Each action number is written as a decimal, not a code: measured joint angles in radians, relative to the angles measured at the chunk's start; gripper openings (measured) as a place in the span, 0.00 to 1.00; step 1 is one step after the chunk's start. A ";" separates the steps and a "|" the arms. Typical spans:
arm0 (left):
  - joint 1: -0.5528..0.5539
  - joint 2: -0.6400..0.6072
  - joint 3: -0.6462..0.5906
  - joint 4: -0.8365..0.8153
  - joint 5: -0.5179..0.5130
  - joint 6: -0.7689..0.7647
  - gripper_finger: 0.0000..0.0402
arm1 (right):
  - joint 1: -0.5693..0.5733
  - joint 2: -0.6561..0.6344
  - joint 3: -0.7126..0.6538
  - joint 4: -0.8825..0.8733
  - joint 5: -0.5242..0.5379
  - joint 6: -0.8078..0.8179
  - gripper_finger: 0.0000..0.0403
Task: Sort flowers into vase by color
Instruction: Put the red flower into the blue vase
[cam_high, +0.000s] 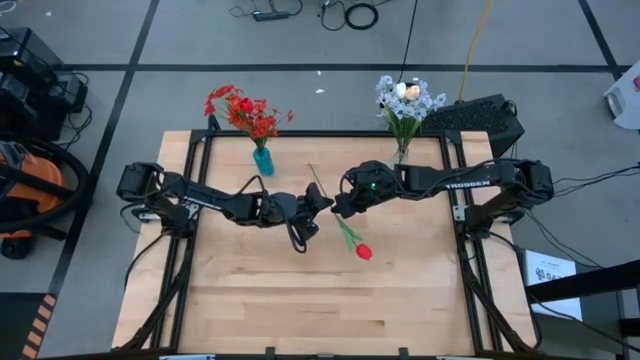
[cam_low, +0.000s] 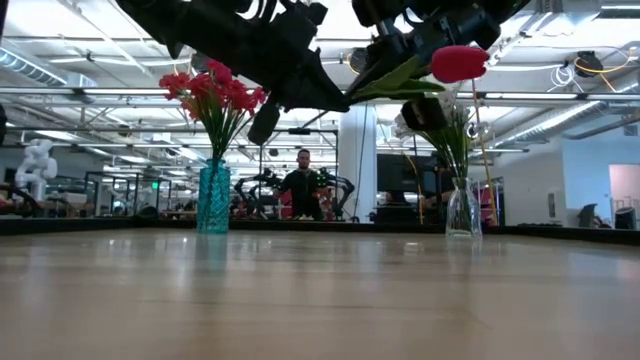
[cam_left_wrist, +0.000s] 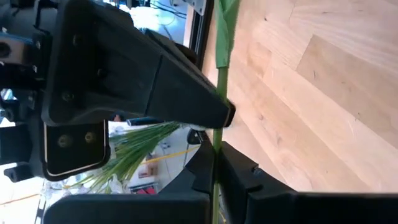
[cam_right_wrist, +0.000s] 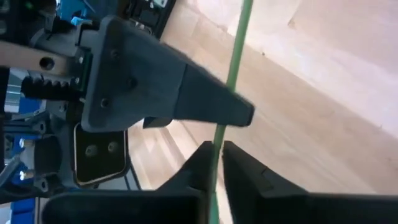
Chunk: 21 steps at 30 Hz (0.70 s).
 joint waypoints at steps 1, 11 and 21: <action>-0.002 0.000 0.000 0.000 -0.007 0.000 0.03 | -0.003 0.000 0.000 0.001 0.000 -0.005 0.08; -0.007 -0.001 0.000 0.004 -0.035 -0.395 0.03 | -0.085 -0.075 0.000 -0.092 -0.080 -0.137 0.29; -0.007 -0.001 0.000 0.001 0.252 -1.067 0.03 | -0.124 -0.294 -0.001 -0.461 0.116 -0.391 0.28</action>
